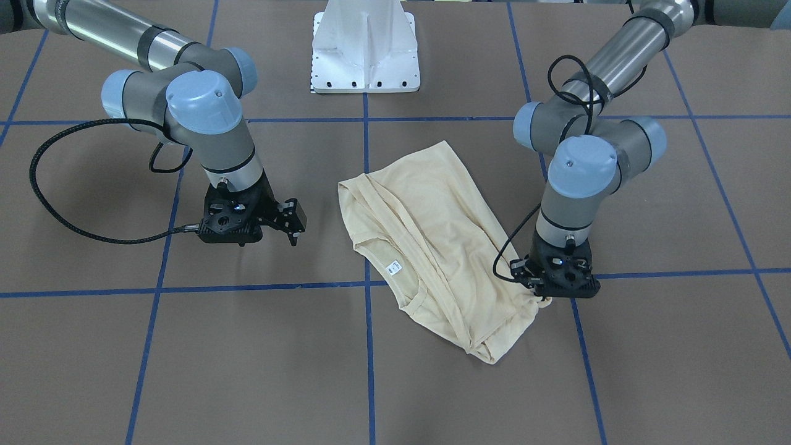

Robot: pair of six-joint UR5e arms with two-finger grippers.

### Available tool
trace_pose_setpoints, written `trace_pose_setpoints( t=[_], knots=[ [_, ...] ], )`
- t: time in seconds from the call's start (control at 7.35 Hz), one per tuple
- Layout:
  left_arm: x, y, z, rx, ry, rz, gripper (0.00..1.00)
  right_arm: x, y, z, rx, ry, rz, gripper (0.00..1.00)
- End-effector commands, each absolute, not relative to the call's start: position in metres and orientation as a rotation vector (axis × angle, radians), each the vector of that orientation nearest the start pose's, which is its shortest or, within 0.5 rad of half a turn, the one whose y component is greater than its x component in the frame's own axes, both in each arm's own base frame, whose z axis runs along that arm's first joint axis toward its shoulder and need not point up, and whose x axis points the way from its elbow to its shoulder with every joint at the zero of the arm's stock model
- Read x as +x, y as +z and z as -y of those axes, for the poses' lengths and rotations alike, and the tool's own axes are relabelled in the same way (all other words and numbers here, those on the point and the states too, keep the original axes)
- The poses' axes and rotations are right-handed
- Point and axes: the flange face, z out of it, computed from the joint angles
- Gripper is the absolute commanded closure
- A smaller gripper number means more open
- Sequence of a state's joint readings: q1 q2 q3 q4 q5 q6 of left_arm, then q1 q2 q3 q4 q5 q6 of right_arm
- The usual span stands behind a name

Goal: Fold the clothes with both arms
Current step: 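Drag the shirt with the left gripper away from the robot, rotating it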

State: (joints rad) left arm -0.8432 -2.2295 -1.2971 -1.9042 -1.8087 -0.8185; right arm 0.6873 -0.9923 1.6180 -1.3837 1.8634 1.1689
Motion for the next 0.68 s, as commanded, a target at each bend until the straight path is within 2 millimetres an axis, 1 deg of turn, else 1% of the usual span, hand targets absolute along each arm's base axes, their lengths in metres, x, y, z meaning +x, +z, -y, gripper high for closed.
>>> trace_pose_setpoints(
  t=[0.0,0.14,0.27,0.41,0.54],
  knots=[
    [0.422,0.359,0.724,0.405,0.027,-0.627,1.0,-0.466,0.281,0.517,0.184,0.149,0.834,0.0],
    [0.403,0.376,0.742,0.45,0.099,-0.599,1.0,-0.466,0.281,0.517,0.184,0.149,0.835,0.0],
    [0.385,0.38,0.75,0.48,0.158,-0.573,0.54,-0.465,0.282,0.517,0.182,0.147,0.834,0.0],
    [0.375,0.39,0.75,0.496,0.189,-0.564,0.01,-0.467,0.281,0.517,0.183,0.146,0.833,0.0],
    [0.345,0.389,0.76,0.539,0.243,-0.546,0.0,-0.47,0.274,0.517,0.186,0.147,0.841,0.0]
  ],
)
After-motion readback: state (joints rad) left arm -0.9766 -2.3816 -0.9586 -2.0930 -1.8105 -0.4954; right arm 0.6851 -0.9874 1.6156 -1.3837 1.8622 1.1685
